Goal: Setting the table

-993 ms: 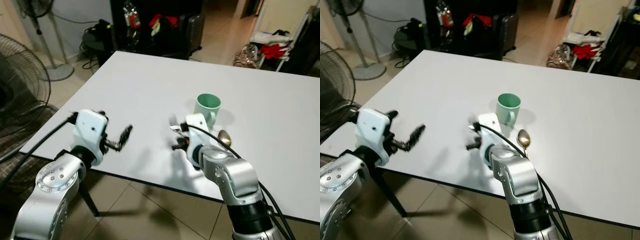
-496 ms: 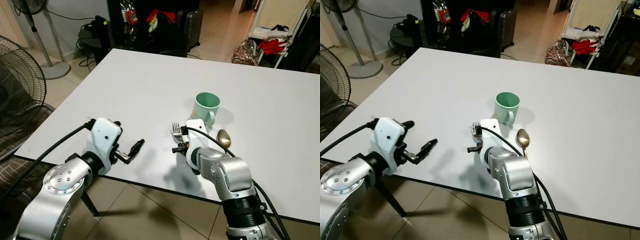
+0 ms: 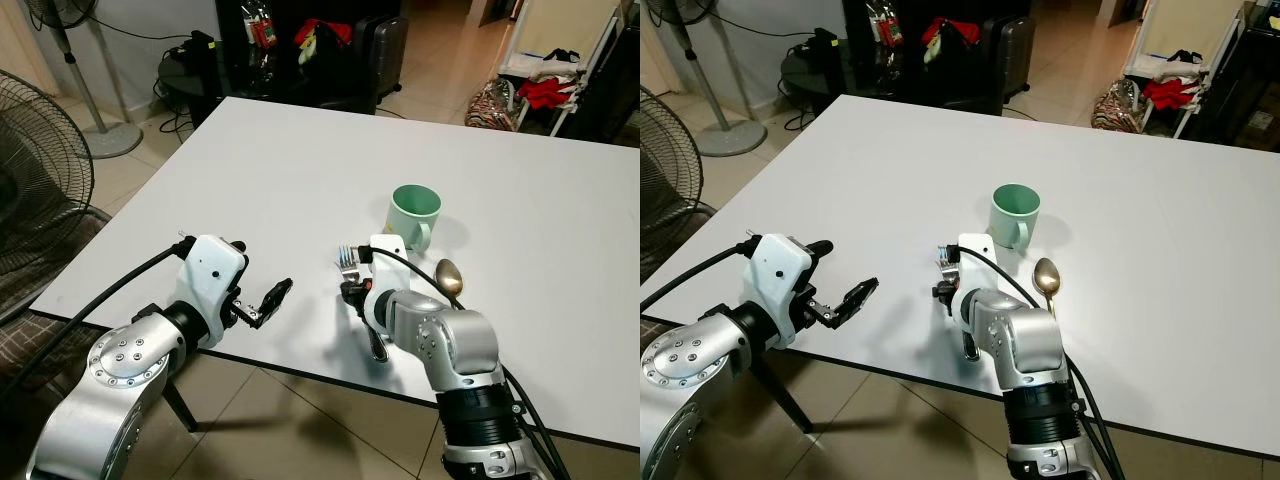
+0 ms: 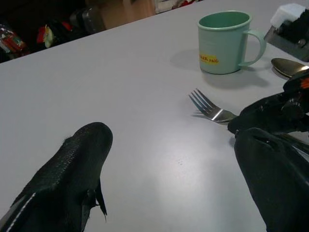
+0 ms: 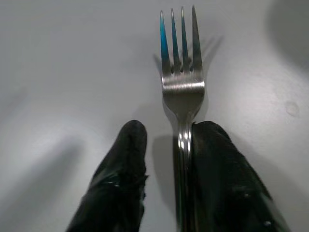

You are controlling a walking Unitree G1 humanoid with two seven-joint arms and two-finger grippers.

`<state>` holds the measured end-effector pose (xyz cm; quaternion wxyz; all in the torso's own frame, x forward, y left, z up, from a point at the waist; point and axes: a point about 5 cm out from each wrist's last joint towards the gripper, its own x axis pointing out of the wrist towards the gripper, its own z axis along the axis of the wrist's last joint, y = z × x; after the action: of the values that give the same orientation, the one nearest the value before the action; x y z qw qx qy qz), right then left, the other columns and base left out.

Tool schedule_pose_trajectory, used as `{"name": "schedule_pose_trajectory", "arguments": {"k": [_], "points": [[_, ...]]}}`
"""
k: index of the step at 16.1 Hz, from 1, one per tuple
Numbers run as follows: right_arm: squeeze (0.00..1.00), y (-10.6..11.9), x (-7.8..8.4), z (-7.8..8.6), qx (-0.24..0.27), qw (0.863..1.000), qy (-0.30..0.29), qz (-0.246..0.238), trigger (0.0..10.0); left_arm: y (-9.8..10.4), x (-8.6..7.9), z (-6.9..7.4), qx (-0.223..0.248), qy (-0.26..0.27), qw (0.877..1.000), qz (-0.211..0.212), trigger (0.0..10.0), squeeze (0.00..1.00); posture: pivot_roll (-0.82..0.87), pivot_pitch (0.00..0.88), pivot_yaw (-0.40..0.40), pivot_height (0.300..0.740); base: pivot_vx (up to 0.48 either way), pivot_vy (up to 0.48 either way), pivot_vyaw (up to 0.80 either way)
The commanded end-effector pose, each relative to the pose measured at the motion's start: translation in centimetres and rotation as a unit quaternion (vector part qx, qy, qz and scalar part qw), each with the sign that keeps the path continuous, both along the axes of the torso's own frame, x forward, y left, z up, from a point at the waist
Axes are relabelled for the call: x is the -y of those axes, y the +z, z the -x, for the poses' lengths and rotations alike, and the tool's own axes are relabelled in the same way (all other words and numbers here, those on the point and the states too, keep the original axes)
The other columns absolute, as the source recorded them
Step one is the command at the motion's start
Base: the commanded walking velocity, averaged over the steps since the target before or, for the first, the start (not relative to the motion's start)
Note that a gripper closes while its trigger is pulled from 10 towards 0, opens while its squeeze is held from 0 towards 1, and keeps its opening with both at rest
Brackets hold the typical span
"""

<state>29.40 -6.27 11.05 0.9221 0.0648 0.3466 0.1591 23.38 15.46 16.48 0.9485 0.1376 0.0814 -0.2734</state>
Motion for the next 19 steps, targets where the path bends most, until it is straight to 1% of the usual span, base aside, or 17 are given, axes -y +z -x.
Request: {"name": "schedule_pose_trajectory", "arguments": {"k": [1,2,3,4,5,6,7,8,9,11,13,14,15,16,17,18,19], "points": [[1.00,2.5,0.3,-0.4,0.039,0.999,0.009,-0.014,10.0,0.4,0.0,-0.2,0.009,-0.005,1.000,0.002,10.0,0.00,-0.03,0.021,0.004,0.740,0.000,0.000,0.00],[1.00,3.3,0.7,-0.3,0.052,0.998,0.011,-0.015,10.0,0.5,0.0,-0.3,0.010,0.000,1.000,0.004,10.0,0.00,-0.03,0.020,0.003,0.740,0.000,0.000,0.00],[1.00,4.7,1.5,-0.2,0.088,0.996,0.018,-0.008,10.0,0.6,-0.1,-0.5,0.015,0.015,1.000,0.010,10.0,0.00,-0.04,0.021,0.005,0.740,0.000,0.000,0.00],[1.00,6.3,2.4,0.0,0.143,0.989,0.033,0.002,10.0,0.7,-0.3,-0.7,0.024,0.034,0.999,0.016,10.0,0.00,-0.04,0.022,0.004,0.740,0.000,0.000,0.00],[1.00,7.1,2.9,0.3,0.176,0.983,0.048,0.015,10.0,0.8,-0.3,-0.9,0.030,0.048,0.998,0.019,10.0,0.00,-0.05,0.024,0.007,0.740,0.000,0.000,0.00],[1.00,8.4,3.7,1.1,0.227,0.971,0.075,0.028,10.0,0.9,-0.3,-1.0,0.037,0.069,0.997,0.029,10.0,0.00,-0.05,0.025,0.007,0.740,0.000,0.000,0.00],[1.00,9.3,4.7,1.9,0.252,0.964,0.073,0.029,10.0,0.9,0.0,-1.0,0.041,0.076,0.995,0.039,10.0,0.00,-0.06,0.029,0.005,0.740,0.000,0.000,0.00],[1.00,9.5,5.3,2.2,0.250,0.966,0.062,0.027,10.0,0.9,0.2,-0.9,0.043,0.079,0.995,0.045,10.0,0.00,-0.07,0.030,0.004,0.740,0.000,0.000,0.00],[1.00,9.9,5.9,2.8,0.263,0.963,0.060,0.015,10.0,0.8,0.6,-0.8,0.041,0.082,0.995,0.050,10.0,0.00,-0.07,0.031,0.001,0.740,0.000,0.000,0.00],[1.00,9.8,6.8,3.7,0.280,0.959,0.049,0.016,10.0,0.7,1.0,-0.7,0.042,0.094,0.993,0.065,10.0,0.00,-0.08,0.033,-0.003,0.740,0.000,0.000,0.00],[1.00,9.0,7.1,4.1,0.264,0.963,0.044,0.021,10.0,0.7,1.1,-0.8,0.046,0.104,0.992,0.062,10.0,0.00,-0.08,0.033,-0.003,0.740,0.000,0.000,0.00],[1.00,8.6,7.3,4.3,0.246,0.968,0.040,0.025,10.0,0.6,1.3,-0.9,0.044,0.107,0.992,0.058,10.0,0.00,-0.08,0.037,-0.006,0.740,0.000,0.000,0.00],[1.00,8.2,7.4,4.3,0.220,0.974,0.047,0.037,10.0,0.3,1.5,-1.1,0.028,0.107,0.992,0.055,10.0,0.00,-0.08,0.038,-0.012,0.740,0.000,0.000,0.00],[0.56,8.0,7.6,4.3,0.205,0.976,0.063,0.048,10.0,-0.5,2.4,-1.2,-0.006,0.069,0.997,0.045,10.0,0.00,-0.08,0.043,-0.018,0.740,0.000,0.000,0.00],[0.40,8.0,7.8,4.2,0.203,0.975,0.067,0.052,10.0,-0.8,2.9,-1.1,-0.022,0.041,0.998,0.035,10.0,0.00,-0.08,0.044,-0.020,0.740,0.000,0.000,0.00],[0.20,8.1,9.0,3.8,0.202,0.974,0.070,0.070,10.0,-1.7,4.1,-1.4,-0.063,-0.012,0.998,0.022,10.0,0.00,-0.09,0.052,-0.028,0.740,0.000,0.000,0.00],[0.22,8.0,9.6,3.7,0.197,0.975,0.069,0.076,10.0,-1.6,4.4,-1.9,-0.070,-0.013,0.997,0.035,10.0,0.00,-0.09,0.053,-0.026,0.740,0.000,0.000,0.00]]}}
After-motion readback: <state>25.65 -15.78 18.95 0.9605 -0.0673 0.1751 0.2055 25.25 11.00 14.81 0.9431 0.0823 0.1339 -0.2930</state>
